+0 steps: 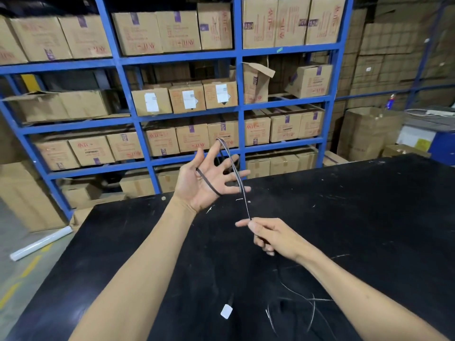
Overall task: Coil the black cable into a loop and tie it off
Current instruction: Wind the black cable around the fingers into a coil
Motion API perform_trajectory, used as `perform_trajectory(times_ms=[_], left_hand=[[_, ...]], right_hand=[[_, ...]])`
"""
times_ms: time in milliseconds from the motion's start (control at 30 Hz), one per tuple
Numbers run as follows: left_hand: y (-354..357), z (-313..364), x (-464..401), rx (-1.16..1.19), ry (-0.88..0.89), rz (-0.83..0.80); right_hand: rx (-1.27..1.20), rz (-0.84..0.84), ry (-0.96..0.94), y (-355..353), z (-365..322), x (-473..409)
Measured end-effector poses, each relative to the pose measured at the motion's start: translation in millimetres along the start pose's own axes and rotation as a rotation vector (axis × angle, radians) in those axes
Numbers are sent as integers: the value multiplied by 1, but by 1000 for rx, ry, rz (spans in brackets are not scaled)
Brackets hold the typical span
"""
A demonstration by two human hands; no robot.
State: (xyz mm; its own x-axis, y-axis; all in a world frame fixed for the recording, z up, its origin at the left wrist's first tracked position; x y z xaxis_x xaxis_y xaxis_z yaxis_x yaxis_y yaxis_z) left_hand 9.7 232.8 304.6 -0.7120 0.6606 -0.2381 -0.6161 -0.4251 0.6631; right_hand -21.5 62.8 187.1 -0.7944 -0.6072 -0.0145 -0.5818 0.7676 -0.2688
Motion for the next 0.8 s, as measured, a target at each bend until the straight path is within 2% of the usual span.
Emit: perform_trajectory(times_ms=[100, 200, 300, 433, 567, 667, 800], left_hand=[[18, -16, 8, -12, -129, -148], [29, -37, 22, -84, -373, -270], [31, -68, 35, -176, -664, -324], [20, -91, 36, -356, -911, -203], [5, -82, 27, -410, -898, -56], [-16, -65, 23, -513, -799, 158], [-38, -42, 20, -656, -628, 405]], right_hand=[[155, 100, 72, -18, 4, -4], [474, 150, 138, -59, -11, -2], [788, 6, 180, -85, -47, -6], [1036, -164, 157, -91, -98, -19], [1165, -197, 143, -91, -123, -24], [1283, -74, 87, -84, -129, -20], [999, 155, 19, -76, -123, -12]])
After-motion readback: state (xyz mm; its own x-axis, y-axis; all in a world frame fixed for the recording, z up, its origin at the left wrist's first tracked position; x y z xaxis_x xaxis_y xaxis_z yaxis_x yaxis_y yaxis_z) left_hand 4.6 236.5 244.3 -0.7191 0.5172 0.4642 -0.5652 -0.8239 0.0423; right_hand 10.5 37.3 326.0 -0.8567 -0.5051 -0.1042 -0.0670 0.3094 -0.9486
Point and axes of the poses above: each hand's wrist, its own x-axis away from the middle knuckle, its own y-axis out of the palm, z = x × y, the point moved 5 cm from there along -x, towards the middle knuckle, and after that the axes turned 6 degrees about -z, right-handed, at the moved point
